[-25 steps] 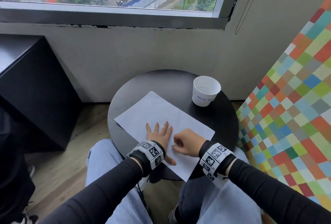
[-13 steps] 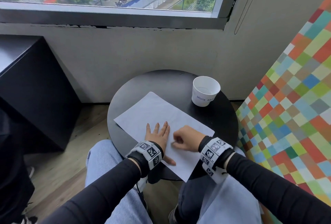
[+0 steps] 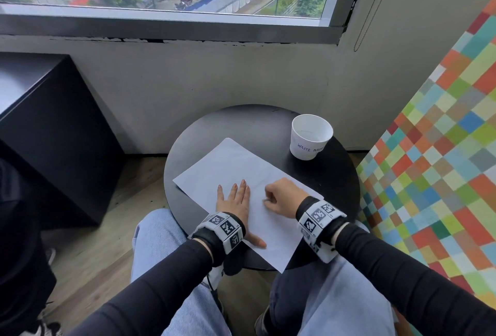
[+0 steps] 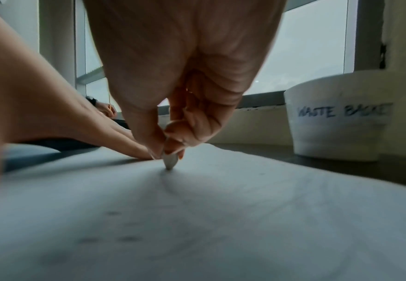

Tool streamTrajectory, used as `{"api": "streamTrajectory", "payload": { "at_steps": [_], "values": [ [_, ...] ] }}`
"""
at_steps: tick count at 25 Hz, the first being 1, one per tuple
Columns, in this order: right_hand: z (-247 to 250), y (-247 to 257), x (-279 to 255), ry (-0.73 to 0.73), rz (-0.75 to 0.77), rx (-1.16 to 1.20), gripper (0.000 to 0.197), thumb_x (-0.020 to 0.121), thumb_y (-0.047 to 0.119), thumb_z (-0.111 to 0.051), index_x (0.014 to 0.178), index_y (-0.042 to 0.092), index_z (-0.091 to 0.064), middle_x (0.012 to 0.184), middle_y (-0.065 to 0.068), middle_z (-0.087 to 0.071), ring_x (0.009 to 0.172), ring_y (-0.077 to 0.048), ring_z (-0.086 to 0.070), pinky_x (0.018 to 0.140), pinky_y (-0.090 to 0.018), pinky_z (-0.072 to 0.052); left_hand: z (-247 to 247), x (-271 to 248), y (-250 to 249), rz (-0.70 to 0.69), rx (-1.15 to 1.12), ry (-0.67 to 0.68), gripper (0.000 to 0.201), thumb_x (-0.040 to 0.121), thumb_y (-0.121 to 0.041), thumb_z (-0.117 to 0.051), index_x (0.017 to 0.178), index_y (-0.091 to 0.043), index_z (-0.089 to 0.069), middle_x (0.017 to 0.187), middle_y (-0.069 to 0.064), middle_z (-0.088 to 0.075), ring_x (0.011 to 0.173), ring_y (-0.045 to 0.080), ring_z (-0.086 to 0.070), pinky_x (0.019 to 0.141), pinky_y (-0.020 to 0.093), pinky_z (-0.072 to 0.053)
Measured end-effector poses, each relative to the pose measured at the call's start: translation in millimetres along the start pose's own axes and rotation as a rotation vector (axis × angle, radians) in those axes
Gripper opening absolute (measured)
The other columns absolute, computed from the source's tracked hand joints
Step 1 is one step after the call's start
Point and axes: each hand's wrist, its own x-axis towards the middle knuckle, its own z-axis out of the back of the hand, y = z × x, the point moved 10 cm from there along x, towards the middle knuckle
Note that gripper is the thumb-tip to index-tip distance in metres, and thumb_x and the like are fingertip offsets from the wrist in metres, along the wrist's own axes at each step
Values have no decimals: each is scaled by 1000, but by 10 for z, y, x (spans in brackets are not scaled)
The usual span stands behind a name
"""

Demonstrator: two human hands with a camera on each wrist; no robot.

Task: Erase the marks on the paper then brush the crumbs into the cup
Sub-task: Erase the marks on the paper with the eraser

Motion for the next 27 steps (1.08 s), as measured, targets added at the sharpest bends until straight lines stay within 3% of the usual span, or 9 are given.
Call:
{"api": "streamTrajectory", "payload": {
  "at_steps": [3,5,8,11,13,16,19,24,27],
  "values": [
    [-246,330,-129,117,125,12,18,83,22,-63,73,7,-63,71,-9,-66,64,-21,-51,64,-28,-43,-1,11,28,27,10,12,152,57,-94,-55,151,-4,23,160,10,28,150,28,18,116,63,10],
    [-80,103,-11,49,46,22,20,82,25,-64,70,10,-62,69,-7,-65,62,-19,-50,63,-27,-44,13,1,23,30,4,6,152,57,-94,-55,152,-4,22,161,10,27,151,28,17,116,63,10],
    [-21,-16,20,-16,-27,33,18,80,22,-60,66,12,-57,67,-9,-63,65,-28,-57,65,-33,-51,8,-5,23,34,-8,13,152,56,-94,-56,152,-4,22,161,10,27,151,28,17,116,64,9],
    [-187,284,-158,58,110,52,18,79,19,-61,63,12,-56,59,-1,-55,59,-20,-51,59,-26,-44,15,-13,28,35,2,15,153,56,-94,-57,151,-3,22,161,11,27,151,29,17,116,64,9],
    [-73,117,-106,45,74,42,18,79,18,-63,63,15,-55,58,2,-53,57,-15,-47,57,-21,-37,23,-15,28,32,5,16,153,56,-93,-57,151,-3,22,161,11,26,151,29,16,116,63,9],
    [48,-70,-64,-35,-11,43,16,76,19,-60,62,16,-53,59,-2,-57,60,-20,-46,61,-27,-44,21,-16,24,32,2,21,153,56,-93,-58,151,-3,23,161,11,26,151,30,16,116,63,10],
    [-191,282,-207,67,154,32,17,79,19,-61,64,13,-55,58,3,-51,57,-17,-45,58,-26,-39,18,-12,30,30,8,28,154,55,-93,-58,151,-3,23,161,11,27,151,30,16,116,63,10],
    [20,-31,-100,-12,6,35,18,78,19,-61,62,17,-52,61,-3,-57,60,-21,-50,61,-29,-45,26,-25,27,26,-3,29,155,55,-92,-60,151,-3,23,161,11,26,151,30,16,116,63,10],
    [-177,284,-205,76,135,25,17,79,19,-61,64,16,-55,59,2,-54,58,-16,-47,60,-26,-42,29,-10,30,25,-5,25,156,54,-92,-60,151,-3,23,161,11,26,151,30,15,116,62,10]
  ]
}}
